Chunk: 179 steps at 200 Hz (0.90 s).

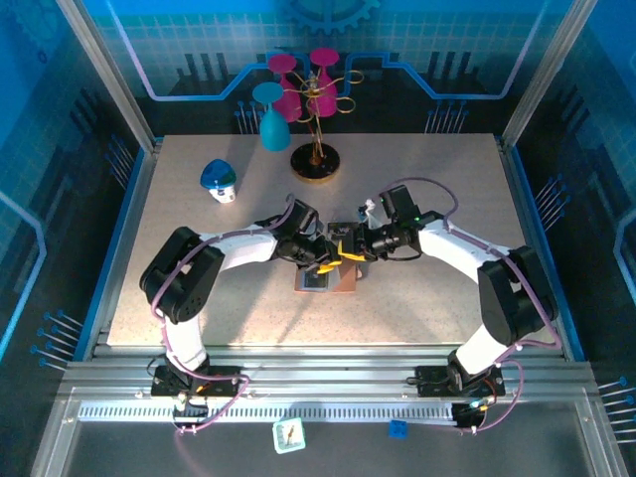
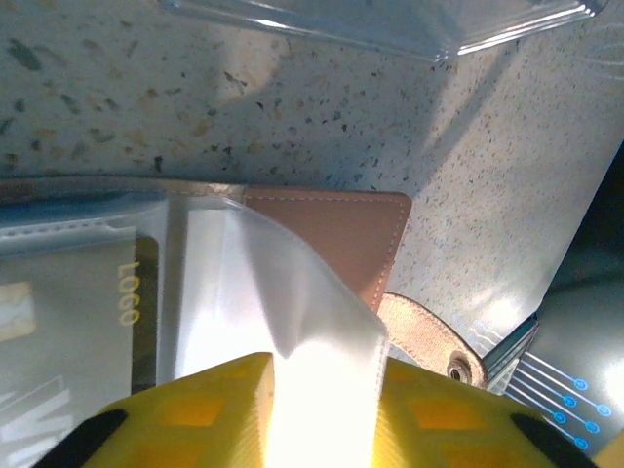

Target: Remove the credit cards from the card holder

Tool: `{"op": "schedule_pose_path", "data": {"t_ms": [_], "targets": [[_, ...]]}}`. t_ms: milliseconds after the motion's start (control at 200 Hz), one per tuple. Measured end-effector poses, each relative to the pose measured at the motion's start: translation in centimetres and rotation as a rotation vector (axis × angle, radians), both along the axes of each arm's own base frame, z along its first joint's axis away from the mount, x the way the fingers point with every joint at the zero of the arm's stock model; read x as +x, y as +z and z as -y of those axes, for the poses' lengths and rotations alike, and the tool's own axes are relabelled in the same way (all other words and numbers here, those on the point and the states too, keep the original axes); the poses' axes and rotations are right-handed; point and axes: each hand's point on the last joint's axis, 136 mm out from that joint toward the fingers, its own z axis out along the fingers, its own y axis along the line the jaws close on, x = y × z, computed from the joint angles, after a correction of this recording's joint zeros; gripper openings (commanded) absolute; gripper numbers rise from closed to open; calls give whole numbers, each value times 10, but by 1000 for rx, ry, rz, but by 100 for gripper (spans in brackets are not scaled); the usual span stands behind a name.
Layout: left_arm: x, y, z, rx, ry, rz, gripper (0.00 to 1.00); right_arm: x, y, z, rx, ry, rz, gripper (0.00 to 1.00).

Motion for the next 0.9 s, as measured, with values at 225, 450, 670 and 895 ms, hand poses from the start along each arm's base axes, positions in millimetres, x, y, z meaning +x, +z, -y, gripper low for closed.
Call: {"op": "schedule_pose_path", "data": {"t_ms": [225,450,670,895], "targets": [[5,-3,6,-3,-9,-6,13,-4,-3,8,-12,-15,-11,29],[7,-2,13,-4,-20,-9,7,-3,-2,12,-13,-22,-7,29],[12,1,23,-18,-35,2,19,-3,-1,15,-13,-27,-4,29],[13,3,24,-13,-37,-2,41,-2,-2,16,-14,-30,-6,29]]}}
